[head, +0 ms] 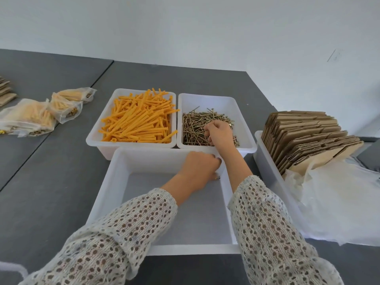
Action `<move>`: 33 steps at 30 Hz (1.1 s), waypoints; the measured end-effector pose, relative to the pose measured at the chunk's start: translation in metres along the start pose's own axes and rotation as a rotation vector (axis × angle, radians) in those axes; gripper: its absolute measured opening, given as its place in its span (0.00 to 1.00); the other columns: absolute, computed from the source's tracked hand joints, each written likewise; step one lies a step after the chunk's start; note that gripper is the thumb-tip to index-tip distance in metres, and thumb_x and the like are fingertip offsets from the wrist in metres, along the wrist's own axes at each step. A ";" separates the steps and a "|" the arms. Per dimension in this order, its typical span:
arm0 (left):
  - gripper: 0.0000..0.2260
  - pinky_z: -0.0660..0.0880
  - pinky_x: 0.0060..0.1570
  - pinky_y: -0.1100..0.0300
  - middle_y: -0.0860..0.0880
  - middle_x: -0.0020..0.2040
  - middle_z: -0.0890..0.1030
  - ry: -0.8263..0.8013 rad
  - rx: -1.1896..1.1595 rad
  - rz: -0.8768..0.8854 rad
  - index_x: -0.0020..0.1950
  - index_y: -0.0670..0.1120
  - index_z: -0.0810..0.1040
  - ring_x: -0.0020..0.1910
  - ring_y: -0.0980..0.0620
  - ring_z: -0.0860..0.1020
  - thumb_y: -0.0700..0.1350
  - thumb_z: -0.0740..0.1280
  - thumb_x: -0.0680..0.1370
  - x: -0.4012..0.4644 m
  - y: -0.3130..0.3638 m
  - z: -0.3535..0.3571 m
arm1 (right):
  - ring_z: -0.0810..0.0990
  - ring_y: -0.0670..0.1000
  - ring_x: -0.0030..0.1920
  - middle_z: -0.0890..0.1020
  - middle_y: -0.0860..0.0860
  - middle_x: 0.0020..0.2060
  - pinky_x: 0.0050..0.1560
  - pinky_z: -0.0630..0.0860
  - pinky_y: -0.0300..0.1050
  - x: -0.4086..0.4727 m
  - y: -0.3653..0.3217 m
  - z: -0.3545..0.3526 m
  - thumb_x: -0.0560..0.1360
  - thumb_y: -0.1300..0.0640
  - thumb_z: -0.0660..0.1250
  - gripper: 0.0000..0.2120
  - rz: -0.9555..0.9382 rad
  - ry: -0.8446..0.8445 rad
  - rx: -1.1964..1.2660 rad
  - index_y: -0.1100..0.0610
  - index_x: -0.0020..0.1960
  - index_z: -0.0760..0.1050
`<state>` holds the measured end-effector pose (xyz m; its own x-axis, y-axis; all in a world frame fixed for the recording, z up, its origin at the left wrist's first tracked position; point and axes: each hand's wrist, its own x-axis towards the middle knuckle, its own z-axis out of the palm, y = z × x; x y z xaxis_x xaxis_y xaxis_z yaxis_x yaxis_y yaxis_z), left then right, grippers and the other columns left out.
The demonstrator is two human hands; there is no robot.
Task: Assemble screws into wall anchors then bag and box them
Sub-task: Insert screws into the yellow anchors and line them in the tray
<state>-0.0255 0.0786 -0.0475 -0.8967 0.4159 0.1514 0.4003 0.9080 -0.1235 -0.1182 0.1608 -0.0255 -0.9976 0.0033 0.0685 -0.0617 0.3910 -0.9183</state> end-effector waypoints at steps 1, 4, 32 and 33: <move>0.10 0.54 0.29 0.60 0.51 0.40 0.77 0.085 -0.065 -0.032 0.47 0.50 0.74 0.38 0.47 0.77 0.55 0.61 0.81 0.000 -0.007 -0.005 | 0.73 0.49 0.31 0.78 0.48 0.32 0.34 0.74 0.45 0.002 0.001 0.001 0.77 0.63 0.59 0.10 -0.011 0.023 -0.062 0.62 0.43 0.79; 0.11 0.58 0.28 0.60 0.53 0.31 0.73 0.355 -0.251 -0.168 0.37 0.51 0.69 0.33 0.51 0.75 0.51 0.59 0.79 -0.006 -0.041 -0.028 | 0.77 0.52 0.42 0.81 0.53 0.41 0.40 0.73 0.44 0.005 0.003 0.003 0.75 0.65 0.61 0.07 -0.049 0.012 -0.336 0.62 0.47 0.78; 0.08 0.67 0.49 0.50 0.48 0.50 0.82 0.555 -0.056 -0.529 0.56 0.45 0.78 0.57 0.42 0.73 0.42 0.60 0.83 -0.018 -0.107 -0.011 | 0.70 0.50 0.32 0.74 0.52 0.31 0.36 0.70 0.44 0.018 0.010 0.017 0.81 0.56 0.62 0.12 -0.084 -0.022 -0.418 0.60 0.40 0.70; 0.07 0.67 0.47 0.50 0.48 0.49 0.82 0.584 -0.084 -0.483 0.56 0.44 0.78 0.54 0.42 0.75 0.38 0.61 0.82 -0.017 -0.105 -0.011 | 0.70 0.49 0.32 0.74 0.51 0.31 0.34 0.68 0.43 0.018 0.011 0.017 0.81 0.55 0.63 0.13 -0.091 0.000 -0.421 0.59 0.40 0.70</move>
<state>-0.0497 -0.0232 -0.0263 -0.7397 -0.0910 0.6667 0.0223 0.9870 0.1594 -0.1374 0.1488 -0.0407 -0.9887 -0.0481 0.1417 -0.1314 0.7313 -0.6693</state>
